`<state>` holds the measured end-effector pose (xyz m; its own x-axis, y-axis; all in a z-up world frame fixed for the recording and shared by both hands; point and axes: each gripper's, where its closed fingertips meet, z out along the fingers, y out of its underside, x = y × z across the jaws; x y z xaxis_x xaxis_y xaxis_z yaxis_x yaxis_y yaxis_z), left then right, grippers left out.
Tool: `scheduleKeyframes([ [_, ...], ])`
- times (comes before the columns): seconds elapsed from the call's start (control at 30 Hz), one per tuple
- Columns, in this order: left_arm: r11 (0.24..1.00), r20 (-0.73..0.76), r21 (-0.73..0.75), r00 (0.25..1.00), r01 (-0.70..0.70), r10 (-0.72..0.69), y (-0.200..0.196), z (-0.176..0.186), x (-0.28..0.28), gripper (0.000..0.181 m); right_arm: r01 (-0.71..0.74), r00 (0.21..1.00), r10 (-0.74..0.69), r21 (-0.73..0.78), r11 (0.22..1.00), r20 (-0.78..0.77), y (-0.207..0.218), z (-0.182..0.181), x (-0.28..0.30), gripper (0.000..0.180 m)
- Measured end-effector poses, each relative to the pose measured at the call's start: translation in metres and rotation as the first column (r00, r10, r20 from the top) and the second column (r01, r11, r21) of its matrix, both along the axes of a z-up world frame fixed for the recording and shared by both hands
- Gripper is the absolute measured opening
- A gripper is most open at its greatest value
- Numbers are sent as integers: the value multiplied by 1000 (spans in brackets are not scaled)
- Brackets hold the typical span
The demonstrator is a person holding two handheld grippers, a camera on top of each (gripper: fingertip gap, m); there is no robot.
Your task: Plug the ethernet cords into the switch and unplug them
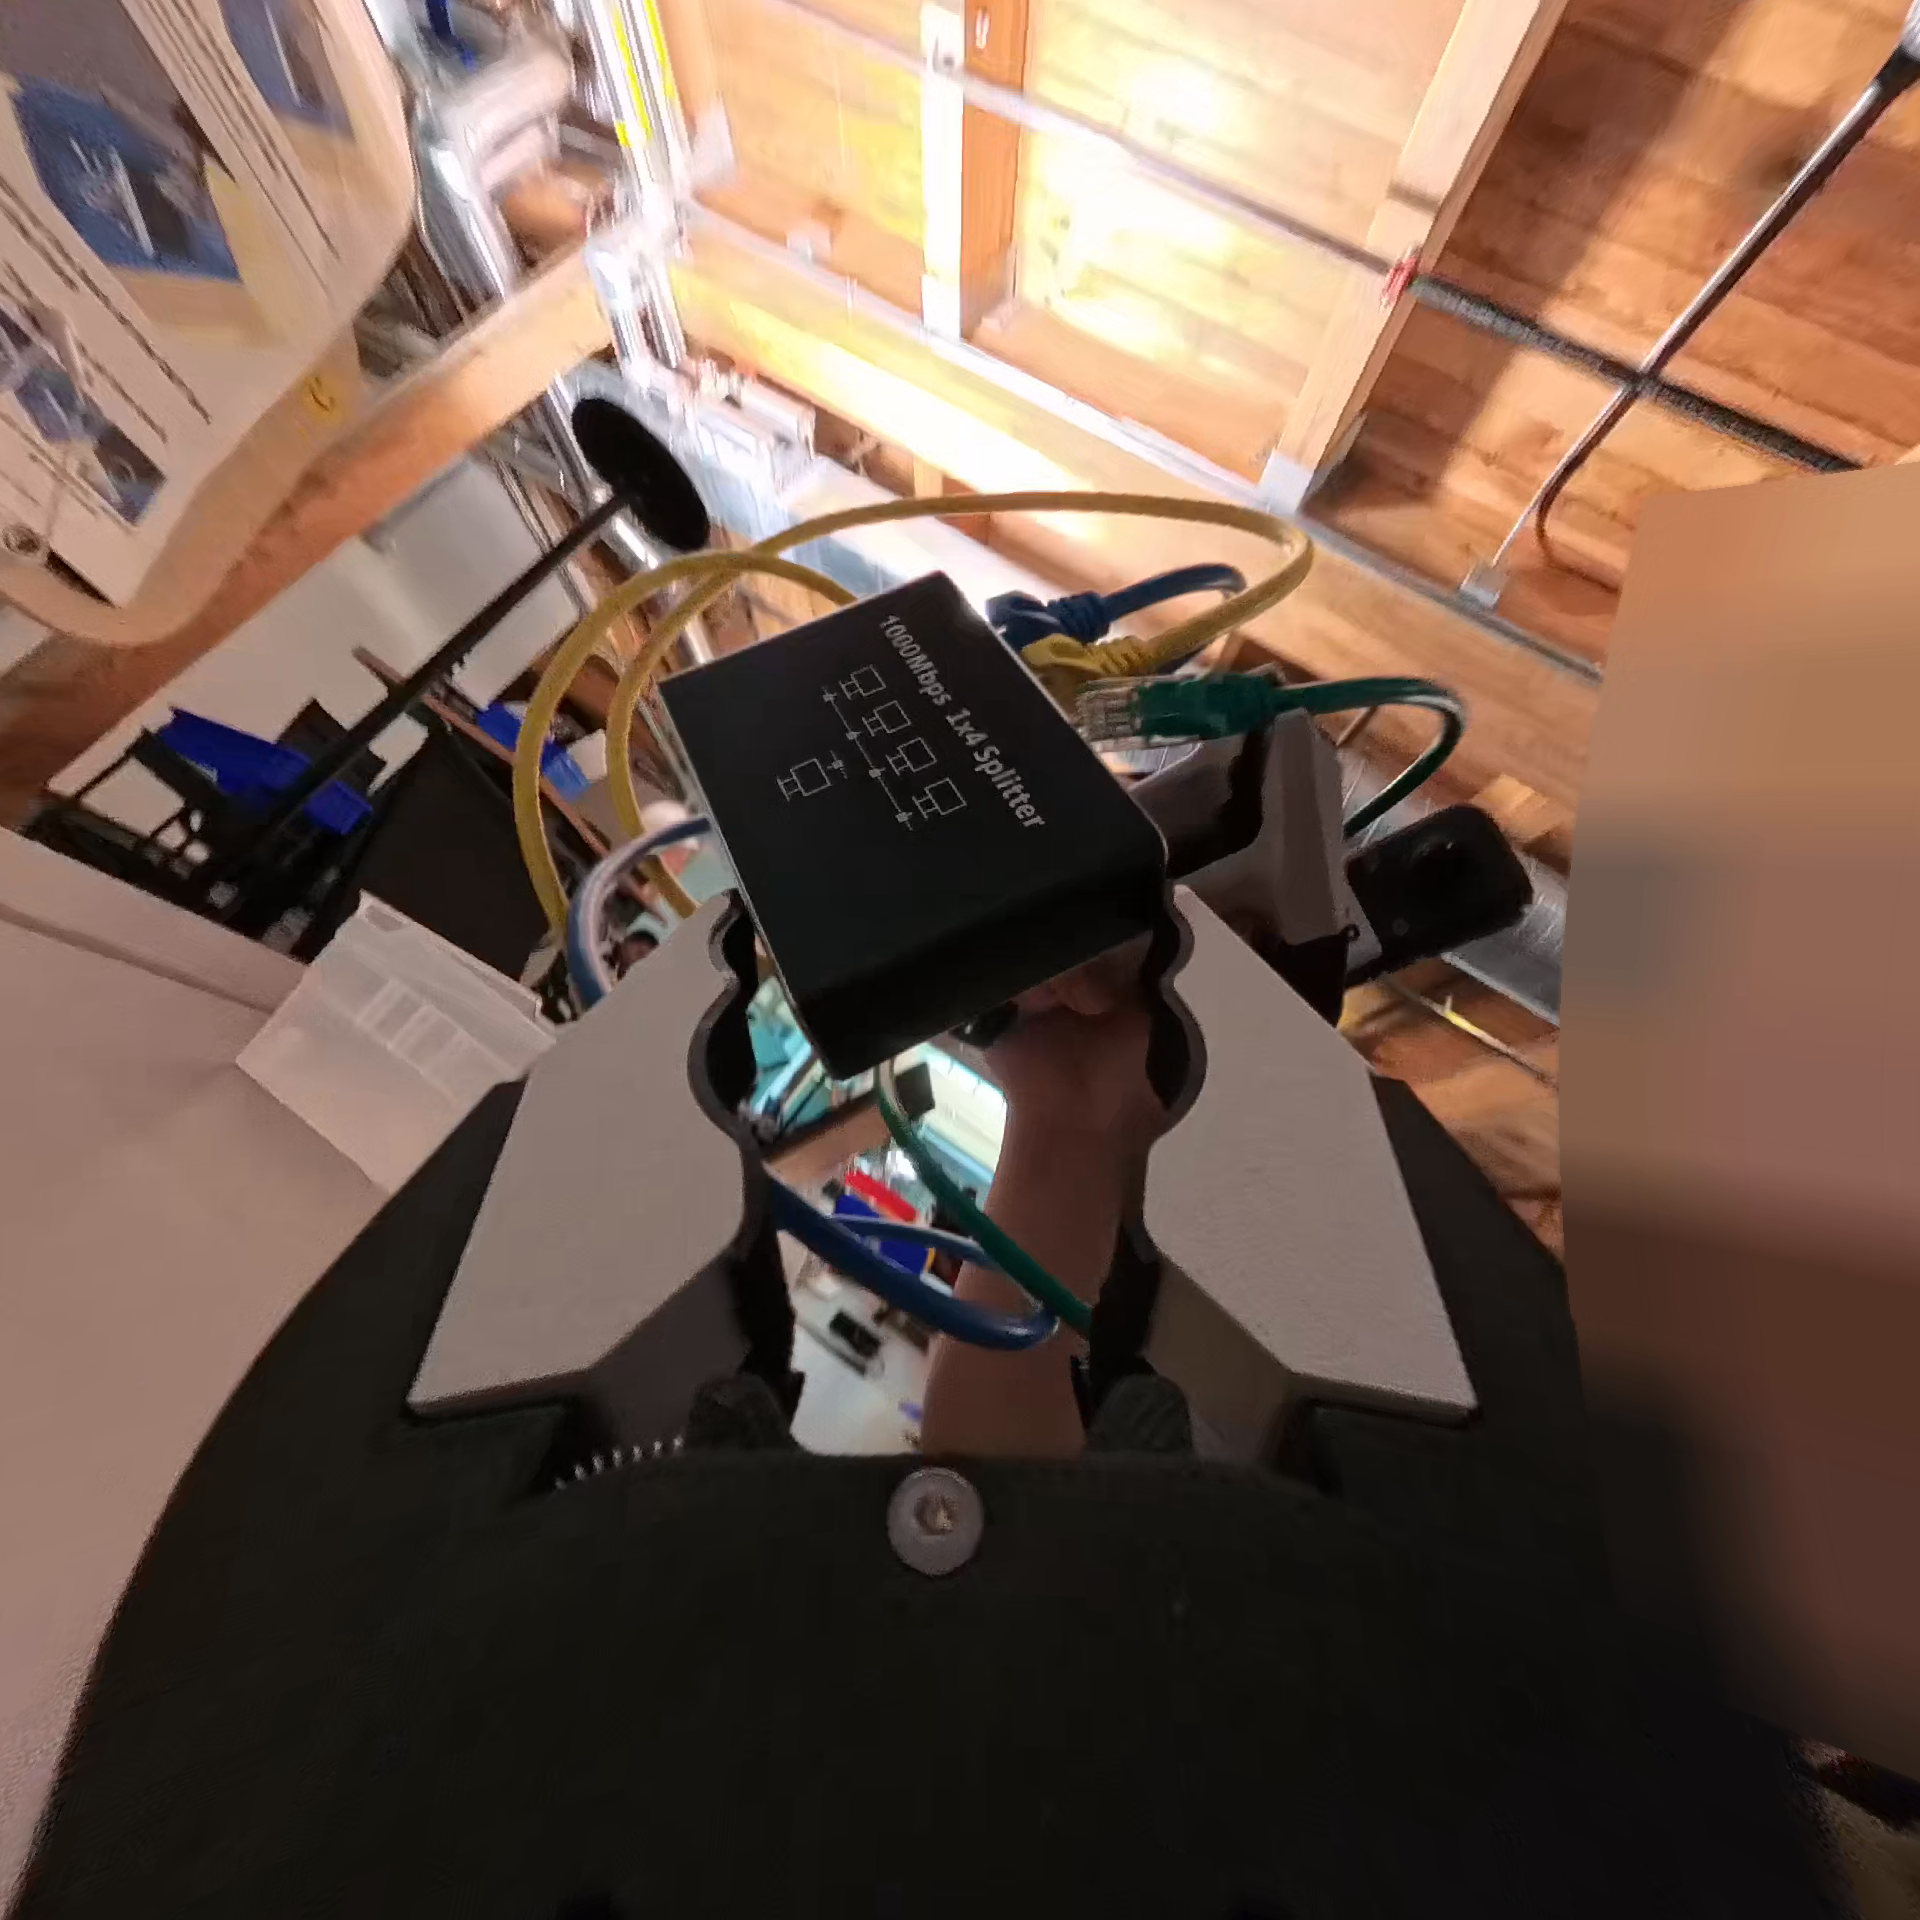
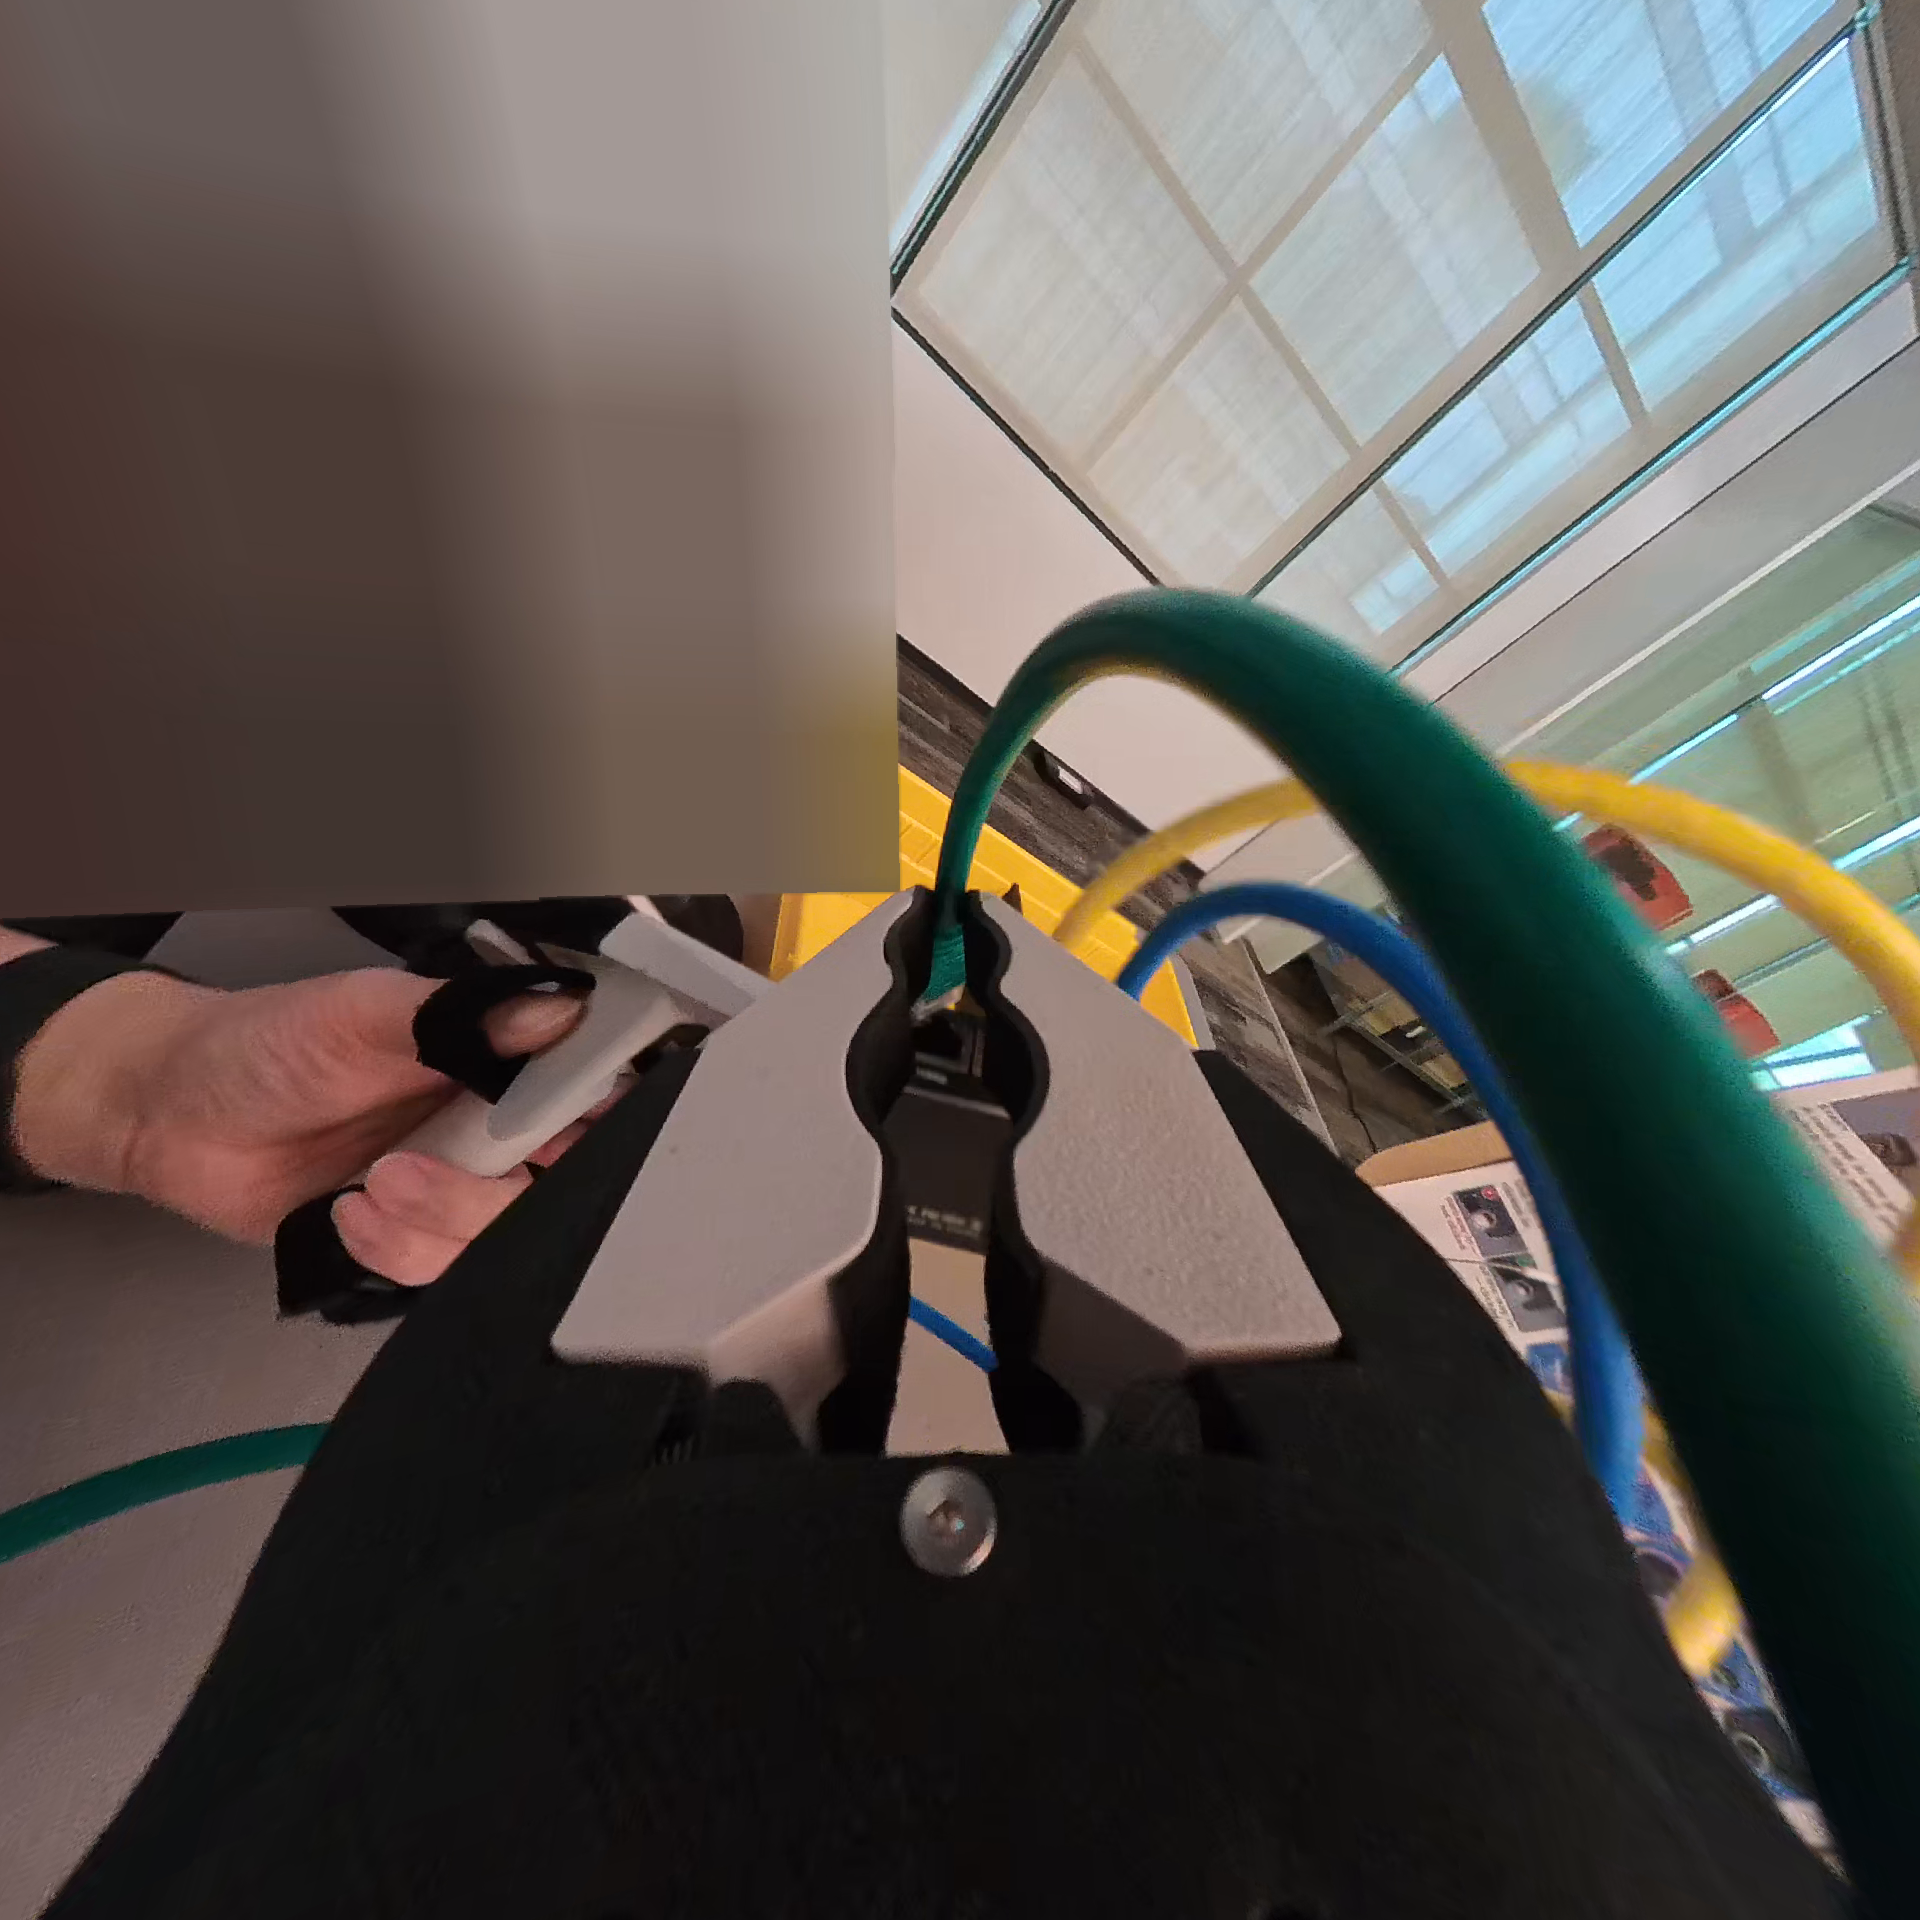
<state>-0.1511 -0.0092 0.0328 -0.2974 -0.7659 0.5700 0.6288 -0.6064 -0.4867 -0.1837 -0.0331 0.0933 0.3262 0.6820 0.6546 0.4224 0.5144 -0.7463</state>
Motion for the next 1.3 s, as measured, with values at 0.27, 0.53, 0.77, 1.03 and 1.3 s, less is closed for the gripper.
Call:
scheduleKeyframes([
  [0.27,988,1,-125,996,85,-86,6,-13,15,74,22,997,-22,0,1000,68,10,-20,5,4],
  [0.53,970,17,-238,999,-41,47,21,-30,-16,73,-119,985,92,-189,975,-144,0,-4,9,4],
  [0.77,949,-80,-116,955,-294,286,26,-26,-47,72,-217,944,104,-350,911,-313,12,-11,10,4],
  [1.03,947,-96,-201,967,-252,237,28,-42,-56,73,-185,957,101,-305,934,-272,19,-40,3,3],
  [1.3,925,-649,30,696,-379,306,31,-92,-45,72,-310,915,109,-502,808,-389,6,-83,29,4],
])
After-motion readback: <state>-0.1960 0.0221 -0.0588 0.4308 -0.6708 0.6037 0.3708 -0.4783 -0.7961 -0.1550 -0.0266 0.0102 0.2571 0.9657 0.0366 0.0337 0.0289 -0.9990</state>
